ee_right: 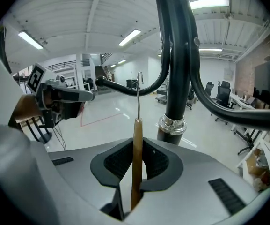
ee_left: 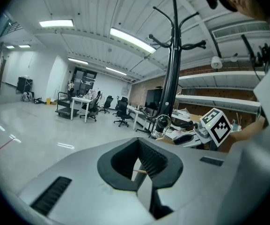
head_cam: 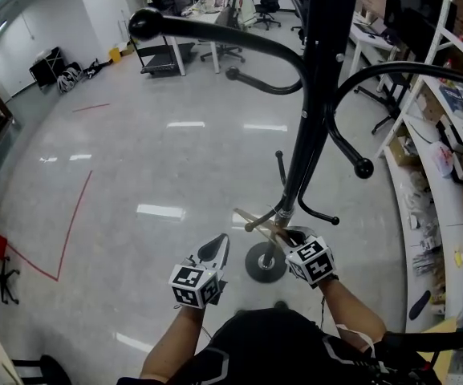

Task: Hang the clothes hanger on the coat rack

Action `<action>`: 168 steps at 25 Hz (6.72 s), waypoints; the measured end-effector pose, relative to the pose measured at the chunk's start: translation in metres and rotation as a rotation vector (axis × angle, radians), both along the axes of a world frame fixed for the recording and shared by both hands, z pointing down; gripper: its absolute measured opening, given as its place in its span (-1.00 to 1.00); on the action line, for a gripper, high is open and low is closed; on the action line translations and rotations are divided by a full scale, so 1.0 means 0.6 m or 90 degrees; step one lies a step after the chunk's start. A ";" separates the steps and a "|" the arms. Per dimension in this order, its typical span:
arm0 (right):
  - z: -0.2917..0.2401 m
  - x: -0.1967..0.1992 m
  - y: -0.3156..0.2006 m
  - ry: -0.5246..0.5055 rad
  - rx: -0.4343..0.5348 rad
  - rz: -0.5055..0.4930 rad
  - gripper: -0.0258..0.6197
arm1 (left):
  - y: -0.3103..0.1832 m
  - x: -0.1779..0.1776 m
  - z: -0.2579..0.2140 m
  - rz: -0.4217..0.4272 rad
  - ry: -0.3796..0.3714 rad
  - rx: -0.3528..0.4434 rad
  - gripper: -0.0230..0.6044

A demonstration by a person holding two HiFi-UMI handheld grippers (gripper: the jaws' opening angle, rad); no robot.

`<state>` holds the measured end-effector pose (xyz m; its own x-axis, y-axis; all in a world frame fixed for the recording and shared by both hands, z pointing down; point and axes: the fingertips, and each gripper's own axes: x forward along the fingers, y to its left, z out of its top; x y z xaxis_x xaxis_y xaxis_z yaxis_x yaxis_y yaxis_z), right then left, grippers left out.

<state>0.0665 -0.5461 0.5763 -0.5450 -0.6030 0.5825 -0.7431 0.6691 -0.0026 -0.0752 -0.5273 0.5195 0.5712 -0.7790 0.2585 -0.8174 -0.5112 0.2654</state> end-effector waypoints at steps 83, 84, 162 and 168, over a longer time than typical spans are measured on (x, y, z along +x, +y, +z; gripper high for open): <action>-0.204 0.082 0.032 -0.176 0.157 0.101 -0.75 | 0.076 0.055 -0.069 0.098 0.089 0.042 -0.92; -0.221 0.084 0.036 -0.185 0.170 0.103 -0.77 | 0.079 0.059 -0.080 0.113 0.098 0.050 -0.92; -0.320 0.073 1.024 -0.193 0.259 0.114 -0.90 | 0.986 -0.010 -0.224 0.073 0.046 0.162 -0.92; -0.305 0.117 1.155 -0.198 0.243 0.089 -0.90 | 1.117 0.009 -0.223 0.009 0.017 0.141 -0.92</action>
<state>0.1365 0.1468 0.3930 -0.5571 -0.8204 0.1289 -0.8282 0.5604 -0.0126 -0.0697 0.1429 0.3855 0.5873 -0.8066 0.0670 -0.8036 -0.5713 0.1669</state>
